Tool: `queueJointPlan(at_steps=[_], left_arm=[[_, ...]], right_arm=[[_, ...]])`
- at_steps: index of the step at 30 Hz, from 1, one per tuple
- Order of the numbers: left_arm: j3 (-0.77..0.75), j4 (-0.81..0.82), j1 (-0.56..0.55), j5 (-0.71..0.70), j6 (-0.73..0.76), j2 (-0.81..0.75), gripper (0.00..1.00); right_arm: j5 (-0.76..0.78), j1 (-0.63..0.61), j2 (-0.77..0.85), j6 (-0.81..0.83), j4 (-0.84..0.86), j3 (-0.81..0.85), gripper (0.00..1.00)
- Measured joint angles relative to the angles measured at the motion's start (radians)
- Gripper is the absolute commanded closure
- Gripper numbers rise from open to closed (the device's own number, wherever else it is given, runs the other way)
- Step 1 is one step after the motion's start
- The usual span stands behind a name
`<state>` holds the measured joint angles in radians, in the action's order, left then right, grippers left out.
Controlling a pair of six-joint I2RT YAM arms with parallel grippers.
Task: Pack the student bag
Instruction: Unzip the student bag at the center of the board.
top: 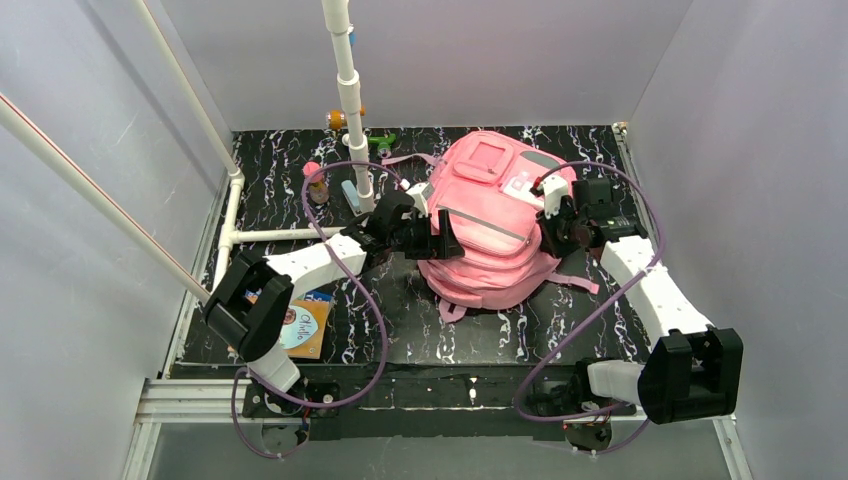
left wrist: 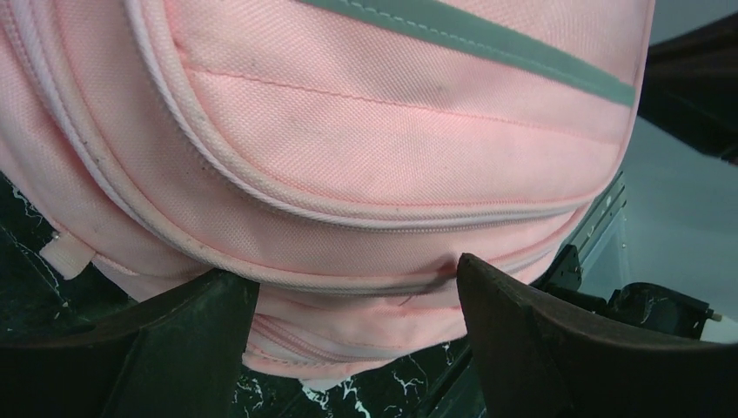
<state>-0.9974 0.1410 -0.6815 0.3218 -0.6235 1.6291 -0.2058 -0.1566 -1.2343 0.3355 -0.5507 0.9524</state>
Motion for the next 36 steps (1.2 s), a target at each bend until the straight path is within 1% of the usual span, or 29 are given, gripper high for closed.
queueJointPlan(at_steps=[6,9,11,14,17,21,24,27,31,34,36], left_arm=[[0.000,0.061,0.000,-0.023,-0.031,0.029,0.21],[0.000,0.072,0.000,-0.030,-0.022,0.032,0.26],[0.000,0.076,0.000,-0.030,-0.015,0.032,0.27],[0.004,0.083,-0.001,-0.029,-0.008,0.031,0.35],[0.037,0.100,-0.001,-0.015,-0.002,0.007,0.39],[0.117,0.103,-0.011,0.011,-0.003,-0.085,0.38],[0.134,0.080,-0.051,0.022,-0.005,-0.130,0.37],[0.118,0.089,-0.089,0.021,-0.029,-0.087,0.36],[0.078,0.128,-0.094,0.014,-0.077,0.019,0.36],[0.033,0.188,-0.097,-0.029,-0.094,0.086,0.36],[0.012,0.225,-0.100,-0.072,-0.105,0.119,0.36]], right_arm=[[0.097,-0.090,0.005,-0.024,-0.127,0.018,0.99],[0.122,-0.123,0.011,-0.022,-0.165,0.022,0.99],[0.137,-0.135,0.017,-0.022,-0.181,0.022,0.99],[0.152,-0.140,0.017,-0.027,-0.181,0.022,0.99],[0.162,-0.140,0.018,-0.043,-0.179,0.022,0.99],[0.166,-0.145,0.018,-0.055,-0.178,0.018,0.99],[0.185,-0.146,0.017,-0.069,-0.164,0.015,0.99],[0.203,-0.143,0.005,-0.095,-0.176,0.029,0.99],[0.241,-0.138,-0.055,-0.176,-0.264,0.119,0.99],[0.267,-0.136,-0.067,-0.250,-0.317,0.152,0.99],[0.254,-0.137,-0.065,-0.292,-0.348,0.153,0.99]])
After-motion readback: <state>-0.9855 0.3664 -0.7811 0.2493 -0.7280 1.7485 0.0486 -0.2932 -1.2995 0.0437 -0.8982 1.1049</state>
